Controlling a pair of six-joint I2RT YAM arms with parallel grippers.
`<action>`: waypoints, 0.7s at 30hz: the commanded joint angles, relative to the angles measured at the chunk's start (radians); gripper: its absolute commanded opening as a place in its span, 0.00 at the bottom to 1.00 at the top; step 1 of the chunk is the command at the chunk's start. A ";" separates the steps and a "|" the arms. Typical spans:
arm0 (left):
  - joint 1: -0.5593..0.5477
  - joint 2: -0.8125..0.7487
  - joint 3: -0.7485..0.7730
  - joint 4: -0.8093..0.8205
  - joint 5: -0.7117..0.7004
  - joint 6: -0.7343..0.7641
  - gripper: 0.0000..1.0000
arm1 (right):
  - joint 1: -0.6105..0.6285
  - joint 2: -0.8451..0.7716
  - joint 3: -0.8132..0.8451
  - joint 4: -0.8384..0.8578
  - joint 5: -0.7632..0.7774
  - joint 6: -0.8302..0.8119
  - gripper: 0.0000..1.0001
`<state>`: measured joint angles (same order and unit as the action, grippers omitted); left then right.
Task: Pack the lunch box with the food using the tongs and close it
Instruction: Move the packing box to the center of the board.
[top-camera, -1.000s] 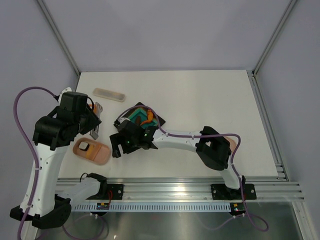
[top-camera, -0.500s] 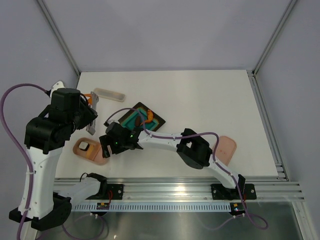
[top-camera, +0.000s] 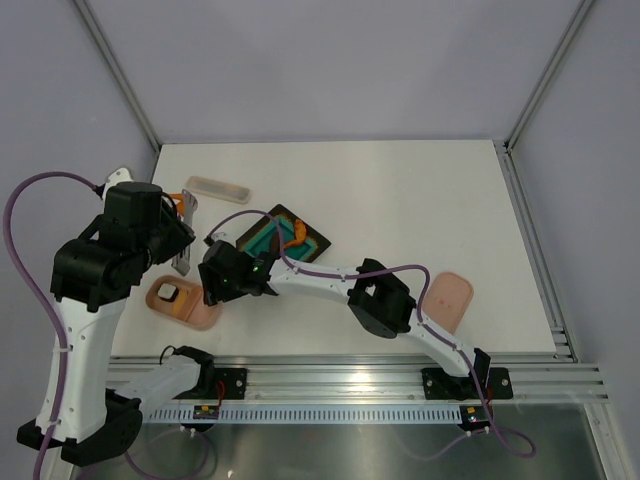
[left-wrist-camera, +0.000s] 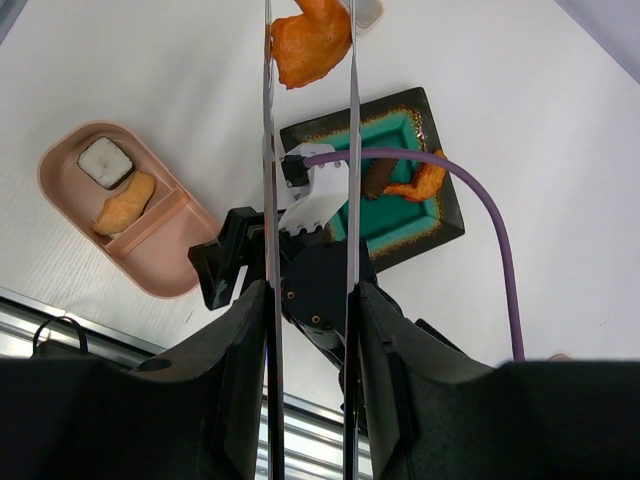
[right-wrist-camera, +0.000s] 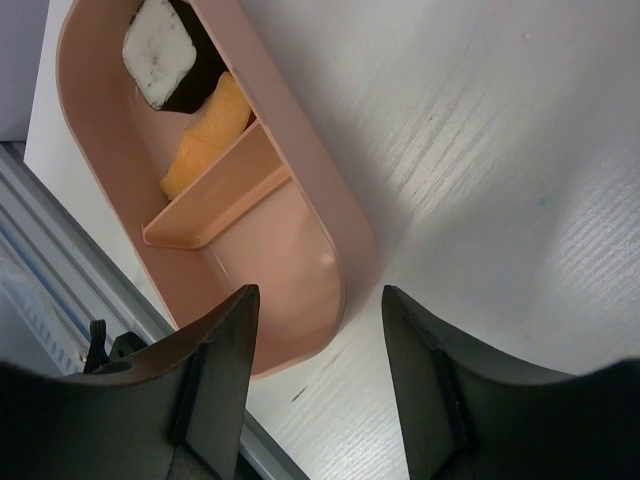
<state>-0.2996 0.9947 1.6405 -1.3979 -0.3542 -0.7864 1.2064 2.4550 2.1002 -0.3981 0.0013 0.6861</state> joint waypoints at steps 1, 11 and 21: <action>0.004 -0.018 -0.001 -0.102 -0.031 0.016 0.00 | 0.008 0.019 0.073 -0.018 0.036 0.001 0.59; 0.004 -0.033 -0.008 -0.098 -0.032 0.019 0.00 | 0.008 0.044 0.106 -0.042 0.048 0.001 0.43; 0.005 -0.037 -0.016 -0.089 -0.026 0.021 0.00 | 0.010 0.041 0.104 -0.054 0.071 -0.002 0.23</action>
<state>-0.2996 0.9707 1.6257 -1.3975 -0.3542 -0.7780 1.2064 2.4878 2.1593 -0.4557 0.0395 0.6857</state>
